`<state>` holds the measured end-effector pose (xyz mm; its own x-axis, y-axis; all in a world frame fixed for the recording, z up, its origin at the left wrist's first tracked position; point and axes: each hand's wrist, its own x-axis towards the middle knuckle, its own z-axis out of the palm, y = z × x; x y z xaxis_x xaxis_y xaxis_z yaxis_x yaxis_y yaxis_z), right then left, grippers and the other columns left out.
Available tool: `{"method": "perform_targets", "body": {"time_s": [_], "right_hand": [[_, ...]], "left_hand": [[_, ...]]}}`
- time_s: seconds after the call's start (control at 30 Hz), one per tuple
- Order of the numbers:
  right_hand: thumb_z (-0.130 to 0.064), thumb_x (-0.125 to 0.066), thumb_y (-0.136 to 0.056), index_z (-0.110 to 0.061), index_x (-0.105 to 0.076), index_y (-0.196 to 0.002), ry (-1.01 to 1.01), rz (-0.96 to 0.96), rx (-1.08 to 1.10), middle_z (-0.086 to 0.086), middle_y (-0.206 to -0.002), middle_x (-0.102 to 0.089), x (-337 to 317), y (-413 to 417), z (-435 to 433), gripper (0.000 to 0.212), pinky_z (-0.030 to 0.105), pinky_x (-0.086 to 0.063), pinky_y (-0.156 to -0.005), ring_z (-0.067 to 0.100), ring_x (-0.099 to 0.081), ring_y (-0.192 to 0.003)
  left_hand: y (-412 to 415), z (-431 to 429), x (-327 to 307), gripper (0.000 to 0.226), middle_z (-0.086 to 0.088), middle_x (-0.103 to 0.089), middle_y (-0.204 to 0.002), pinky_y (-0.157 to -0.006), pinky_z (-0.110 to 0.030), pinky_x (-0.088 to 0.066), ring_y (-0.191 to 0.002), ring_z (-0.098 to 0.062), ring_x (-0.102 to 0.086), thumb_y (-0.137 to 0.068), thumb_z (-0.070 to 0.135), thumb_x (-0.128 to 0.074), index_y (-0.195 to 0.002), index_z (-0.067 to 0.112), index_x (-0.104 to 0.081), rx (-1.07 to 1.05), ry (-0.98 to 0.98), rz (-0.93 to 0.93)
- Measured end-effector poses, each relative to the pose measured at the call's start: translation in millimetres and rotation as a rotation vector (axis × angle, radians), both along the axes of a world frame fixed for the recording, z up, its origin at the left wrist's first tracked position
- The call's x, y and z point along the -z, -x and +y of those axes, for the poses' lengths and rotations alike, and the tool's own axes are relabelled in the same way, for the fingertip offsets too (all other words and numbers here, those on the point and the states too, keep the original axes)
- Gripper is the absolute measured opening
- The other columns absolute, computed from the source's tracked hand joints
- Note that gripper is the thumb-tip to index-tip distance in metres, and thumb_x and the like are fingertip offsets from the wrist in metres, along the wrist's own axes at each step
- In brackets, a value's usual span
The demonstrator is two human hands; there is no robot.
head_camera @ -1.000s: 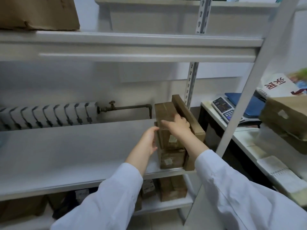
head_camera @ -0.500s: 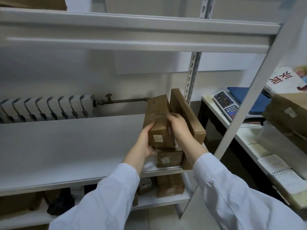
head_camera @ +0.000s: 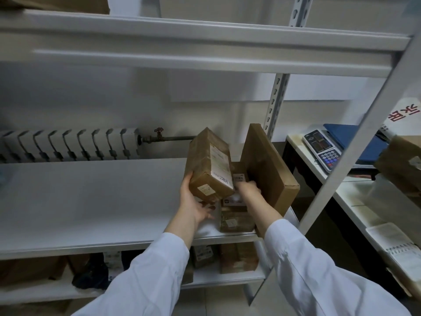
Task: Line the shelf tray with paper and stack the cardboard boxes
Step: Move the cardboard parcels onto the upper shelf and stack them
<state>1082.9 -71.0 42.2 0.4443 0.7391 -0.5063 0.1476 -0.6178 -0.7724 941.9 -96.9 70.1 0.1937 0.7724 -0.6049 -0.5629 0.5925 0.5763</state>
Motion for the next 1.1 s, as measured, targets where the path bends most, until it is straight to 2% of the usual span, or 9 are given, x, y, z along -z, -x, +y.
{"method": "perform_targets", "body": {"time_s": [0.17,0.3,0.47,0.53,0.63,0.73,0.87,1.0,1.1], "right_hand": [[-0.042,-0.048,-0.091,-0.009,-0.045,-0.132,-0.006,0.044,0.075,0.014,-0.127,-0.052,0.5,-0.6,0.6,0.052,0.042,-0.047,-0.097,0.032,-0.055,-0.110],[-0.040,-0.046,-0.096,-0.004,-0.059,-0.118,-0.009,0.213,0.064,0.009,-0.087,-0.063,5.5,-3.8,-0.8,0.044,0.028,-0.051,-0.075,0.021,-0.061,-0.079],[-0.037,-0.057,-0.091,-0.005,-0.038,-0.140,-0.052,0.366,0.056,0.015,-0.122,-0.063,4.8,0.2,-4.0,0.061,0.021,-0.049,-0.044,0.021,-0.063,-0.076],[-0.036,-0.056,-0.092,-0.005,-0.043,-0.137,-0.045,0.335,0.041,0.015,-0.122,-0.062,4.9,0.4,-5.9,0.056,0.027,-0.056,-0.064,0.026,-0.065,-0.093],[-0.036,-0.052,-0.092,-0.007,-0.055,-0.124,-0.057,0.246,0.016,0.012,-0.113,-0.065,12.2,-4.7,-7.0,0.044,0.037,-0.049,-0.095,0.029,-0.062,-0.103],[-0.038,-0.057,-0.088,-0.011,-0.056,-0.117,-0.033,0.210,-0.006,0.010,-0.109,-0.064,13.1,-3.1,-12.8,0.040,0.038,-0.047,-0.093,0.028,-0.059,-0.102],[-0.056,-0.067,-0.053,-0.035,-0.043,-0.130,-0.093,0.161,-0.084,0.011,-0.130,-0.049,25.9,0.4,-5.8,0.083,0.051,-0.042,-0.101,0.037,-0.048,-0.118],[-0.064,-0.067,-0.048,-0.050,-0.042,-0.113,-0.135,0.138,-0.156,0.007,-0.131,-0.049,16.2,12.0,-9.3,0.071,0.051,-0.039,-0.103,0.035,-0.045,-0.120],[-0.071,-0.062,-0.047,-0.046,-0.034,-0.131,-0.115,0.077,-0.149,0.005,-0.133,-0.046,8.1,14.5,-12.3,0.092,0.050,-0.039,-0.102,0.036,-0.042,-0.124]], "left_hand": [[2.3,0.9,8.3,0.064,-0.018,-0.056,-0.119,-0.099,-0.064,-0.028,-0.116,-0.043,-0.047,-0.074,0.066,-0.053,-0.116,0.018,-0.057,0.062,-0.032,0.016],[0.9,0.1,8.6,0.060,-0.016,-0.056,-0.121,-0.099,-0.058,-0.029,-0.119,-0.041,-0.046,-0.077,0.061,-0.056,-0.118,0.018,-0.055,0.086,-0.049,0.106],[1.8,3.6,12.5,0.062,-0.017,-0.056,-0.125,-0.099,-0.060,-0.028,-0.118,-0.040,-0.048,-0.076,0.067,-0.052,-0.115,0.018,-0.057,0.063,-0.045,0.115],[6.6,5.0,14.5,0.068,-0.017,-0.054,-0.127,-0.100,-0.065,-0.026,-0.118,-0.043,-0.047,-0.075,0.069,-0.050,-0.120,0.018,-0.056,0.046,-0.032,0.098],[15.5,4.3,16.9,0.071,-0.019,-0.049,-0.133,-0.099,-0.070,-0.023,-0.123,-0.047,-0.042,-0.076,0.070,-0.048,-0.125,0.019,-0.053,0.031,-0.014,0.033],[21.7,2.9,21.0,0.079,-0.022,-0.041,-0.142,-0.102,-0.071,-0.015,-0.127,-0.051,-0.037,-0.076,0.073,-0.045,-0.134,0.020,-0.047,0.008,0.004,-0.040],[29.4,5.6,25.5,0.083,-0.023,-0.035,-0.146,-0.104,-0.071,-0.010,-0.127,-0.054,-0.034,-0.074,0.073,-0.045,-0.139,0.022,-0.041,-0.036,0.028,-0.101],[40.1,3.8,30.4,0.084,-0.024,-0.035,-0.145,-0.105,-0.071,-0.012,-0.126,-0.055,-0.035,-0.074,0.073,-0.044,-0.139,0.021,-0.041,-0.063,0.037,-0.151],[49.2,1.2,31.0,0.084,-0.025,-0.037,-0.143,-0.105,-0.071,-0.013,-0.125,-0.055,-0.036,-0.074,0.074,-0.042,-0.139,0.021,-0.040,-0.073,0.026,-0.202]]}}
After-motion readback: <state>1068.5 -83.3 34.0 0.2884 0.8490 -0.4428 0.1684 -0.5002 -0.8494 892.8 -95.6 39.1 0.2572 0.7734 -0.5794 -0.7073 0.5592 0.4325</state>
